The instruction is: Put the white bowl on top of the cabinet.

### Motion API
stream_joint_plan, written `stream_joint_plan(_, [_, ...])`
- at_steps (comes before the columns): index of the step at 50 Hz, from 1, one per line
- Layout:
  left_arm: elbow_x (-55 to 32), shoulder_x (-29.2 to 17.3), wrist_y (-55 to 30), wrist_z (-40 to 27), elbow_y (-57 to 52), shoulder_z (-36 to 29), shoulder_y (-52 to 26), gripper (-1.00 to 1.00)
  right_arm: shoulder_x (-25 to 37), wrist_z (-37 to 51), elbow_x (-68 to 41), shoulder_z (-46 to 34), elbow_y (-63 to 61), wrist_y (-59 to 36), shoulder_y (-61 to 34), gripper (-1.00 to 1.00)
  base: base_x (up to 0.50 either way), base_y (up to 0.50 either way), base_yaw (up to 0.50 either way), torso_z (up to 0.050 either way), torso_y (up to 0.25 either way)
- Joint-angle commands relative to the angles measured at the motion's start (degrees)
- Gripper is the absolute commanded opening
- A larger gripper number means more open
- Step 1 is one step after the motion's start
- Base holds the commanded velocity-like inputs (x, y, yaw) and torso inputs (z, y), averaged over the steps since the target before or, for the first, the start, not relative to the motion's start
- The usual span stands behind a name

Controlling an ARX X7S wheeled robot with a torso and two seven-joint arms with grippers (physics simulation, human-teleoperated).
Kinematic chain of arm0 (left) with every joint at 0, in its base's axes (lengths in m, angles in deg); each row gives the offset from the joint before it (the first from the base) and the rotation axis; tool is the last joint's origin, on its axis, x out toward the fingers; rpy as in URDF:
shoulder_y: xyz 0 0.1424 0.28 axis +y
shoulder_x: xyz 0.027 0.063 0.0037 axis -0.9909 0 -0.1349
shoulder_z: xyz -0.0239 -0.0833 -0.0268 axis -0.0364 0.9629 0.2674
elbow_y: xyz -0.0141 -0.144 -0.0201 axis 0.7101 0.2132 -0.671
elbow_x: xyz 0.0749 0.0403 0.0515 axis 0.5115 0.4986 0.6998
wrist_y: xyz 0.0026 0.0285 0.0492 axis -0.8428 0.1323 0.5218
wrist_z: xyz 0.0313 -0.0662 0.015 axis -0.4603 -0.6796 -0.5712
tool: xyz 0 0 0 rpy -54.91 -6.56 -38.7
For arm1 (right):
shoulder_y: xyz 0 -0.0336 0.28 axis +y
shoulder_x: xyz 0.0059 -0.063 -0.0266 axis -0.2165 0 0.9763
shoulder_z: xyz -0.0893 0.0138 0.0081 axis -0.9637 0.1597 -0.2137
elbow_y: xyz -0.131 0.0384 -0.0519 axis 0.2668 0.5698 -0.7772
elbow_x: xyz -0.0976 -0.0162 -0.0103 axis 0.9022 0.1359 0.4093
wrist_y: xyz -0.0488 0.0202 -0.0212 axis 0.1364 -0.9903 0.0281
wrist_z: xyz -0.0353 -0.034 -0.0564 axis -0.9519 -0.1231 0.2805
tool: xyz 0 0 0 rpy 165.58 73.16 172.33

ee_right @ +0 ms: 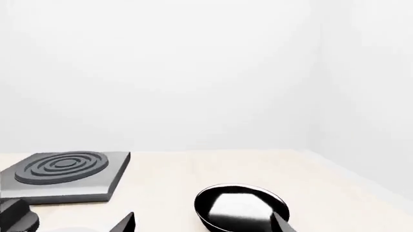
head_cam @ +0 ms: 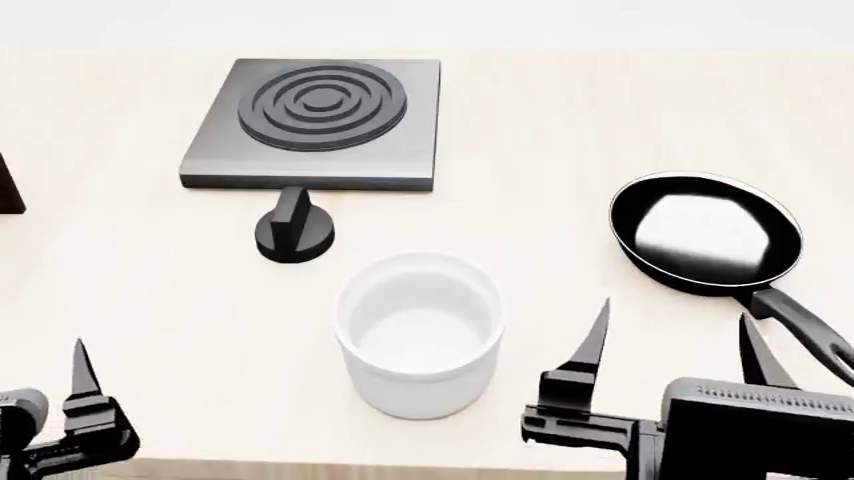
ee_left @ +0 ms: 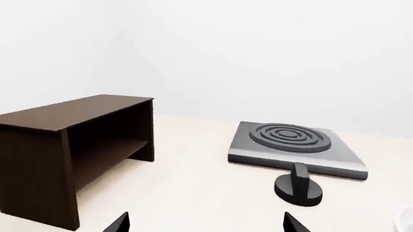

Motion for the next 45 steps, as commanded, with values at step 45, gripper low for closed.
stream_joint_plan(45, [-6.41, -4.89, -5.34, -11.72, -2.04, 15.99, -13.82, 1.0, 7.51, 7.12, -2.21, 13.73, -2.66, -10.19, -14.61, 1.0, 0.0, 0.06, 0.0, 0.0, 0.0])
